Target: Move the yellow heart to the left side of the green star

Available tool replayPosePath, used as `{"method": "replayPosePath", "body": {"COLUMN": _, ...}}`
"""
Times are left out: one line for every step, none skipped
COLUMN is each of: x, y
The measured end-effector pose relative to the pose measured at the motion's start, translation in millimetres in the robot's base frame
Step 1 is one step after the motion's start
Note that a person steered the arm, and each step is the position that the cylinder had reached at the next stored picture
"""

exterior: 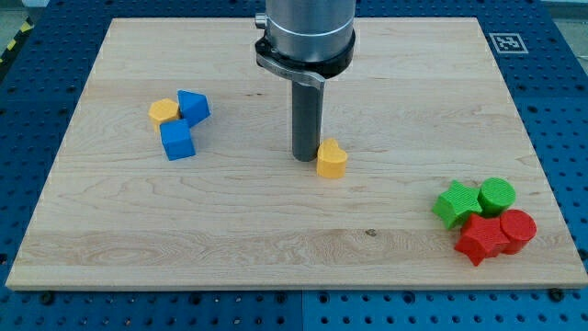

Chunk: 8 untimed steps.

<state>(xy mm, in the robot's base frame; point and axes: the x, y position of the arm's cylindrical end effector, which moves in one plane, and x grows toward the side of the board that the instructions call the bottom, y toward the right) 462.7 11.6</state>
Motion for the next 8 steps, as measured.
{"method": "replayPosePath", "body": {"x": -10, "y": 25}}
{"method": "replayPosePath", "body": {"x": -5, "y": 29}}
{"method": "replayPosePath", "body": {"x": 13, "y": 29}}
{"method": "replayPosePath", "body": {"x": 13, "y": 29}}
{"method": "replayPosePath", "body": {"x": 13, "y": 49}}
{"method": "replayPosePath", "body": {"x": 15, "y": 60}}
{"method": "replayPosePath", "body": {"x": 29, "y": 64}}
{"method": "replayPosePath", "body": {"x": 40, "y": 67}}
